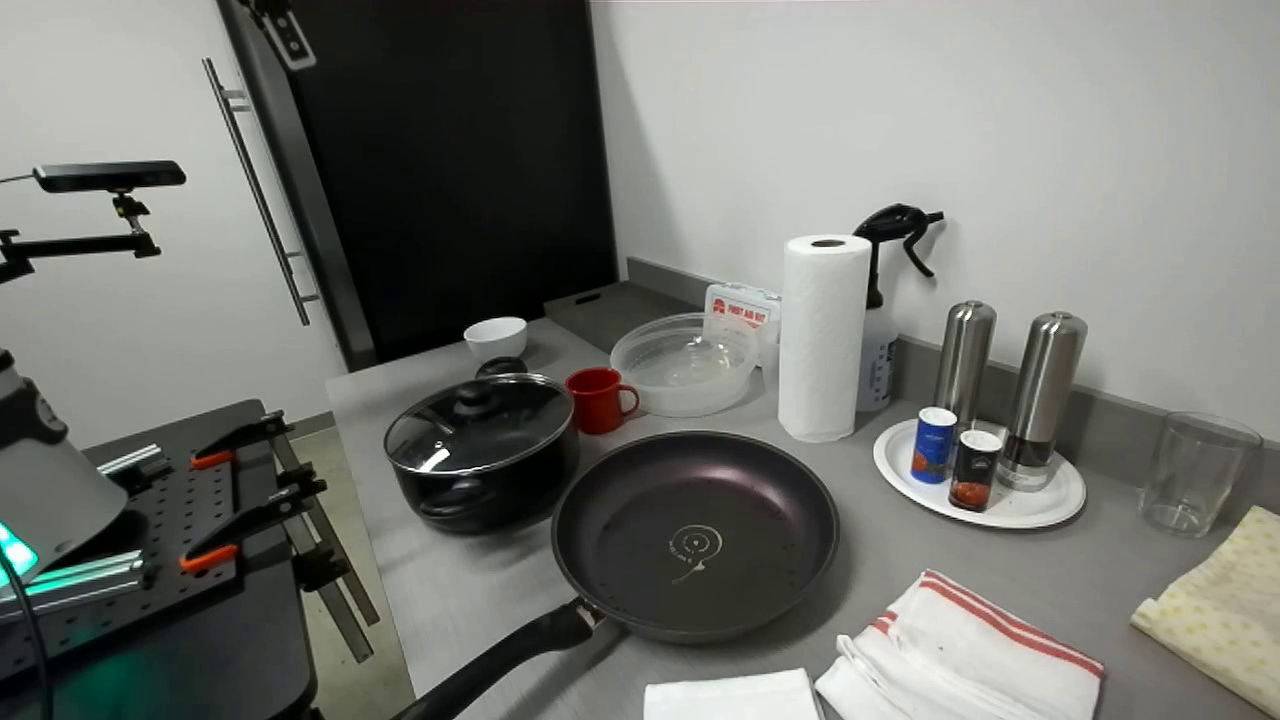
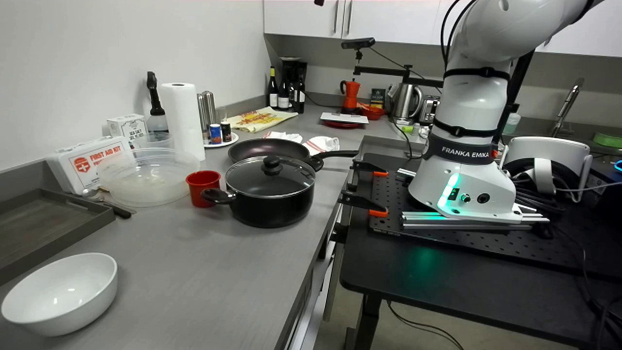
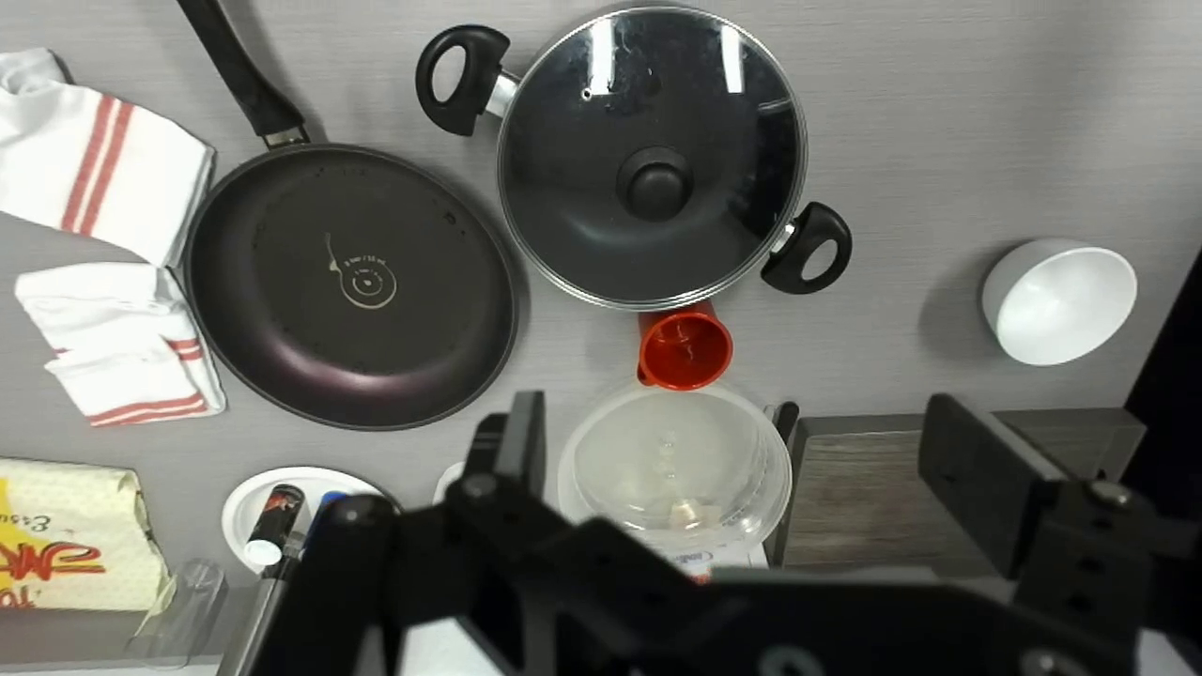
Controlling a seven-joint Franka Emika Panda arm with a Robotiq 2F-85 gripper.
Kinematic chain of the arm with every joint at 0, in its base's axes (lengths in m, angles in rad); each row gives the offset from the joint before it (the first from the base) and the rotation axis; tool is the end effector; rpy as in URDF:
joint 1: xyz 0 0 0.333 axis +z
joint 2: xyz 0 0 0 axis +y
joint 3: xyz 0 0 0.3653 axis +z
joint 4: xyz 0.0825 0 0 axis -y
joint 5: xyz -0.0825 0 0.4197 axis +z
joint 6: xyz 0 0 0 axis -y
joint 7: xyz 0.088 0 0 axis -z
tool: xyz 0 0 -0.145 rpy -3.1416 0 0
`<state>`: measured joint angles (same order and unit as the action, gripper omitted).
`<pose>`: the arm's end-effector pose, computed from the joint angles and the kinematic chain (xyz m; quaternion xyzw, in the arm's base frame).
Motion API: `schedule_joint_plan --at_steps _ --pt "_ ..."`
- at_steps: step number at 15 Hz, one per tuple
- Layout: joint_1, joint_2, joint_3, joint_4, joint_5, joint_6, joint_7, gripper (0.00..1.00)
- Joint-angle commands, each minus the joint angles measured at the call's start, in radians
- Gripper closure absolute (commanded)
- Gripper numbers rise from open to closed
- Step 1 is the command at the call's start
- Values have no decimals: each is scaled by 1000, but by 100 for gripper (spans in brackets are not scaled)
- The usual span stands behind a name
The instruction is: Move the red mug to the right
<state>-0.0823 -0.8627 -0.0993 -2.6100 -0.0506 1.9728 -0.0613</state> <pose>0.3163 -0.0660 0.5176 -0.9929 0.0395 -0.1122 0.0015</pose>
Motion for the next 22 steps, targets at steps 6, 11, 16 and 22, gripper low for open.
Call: schedule_joint_plan --at_steps 6,11,16,22 --pt "25 308 6 187 3 75 -6 0" --pt "30 501 9 325 14 91 -8 0" --pt "27 694 8 466 25 122 -8 0" --pt "26 886 17 596 9 137 -64 0"
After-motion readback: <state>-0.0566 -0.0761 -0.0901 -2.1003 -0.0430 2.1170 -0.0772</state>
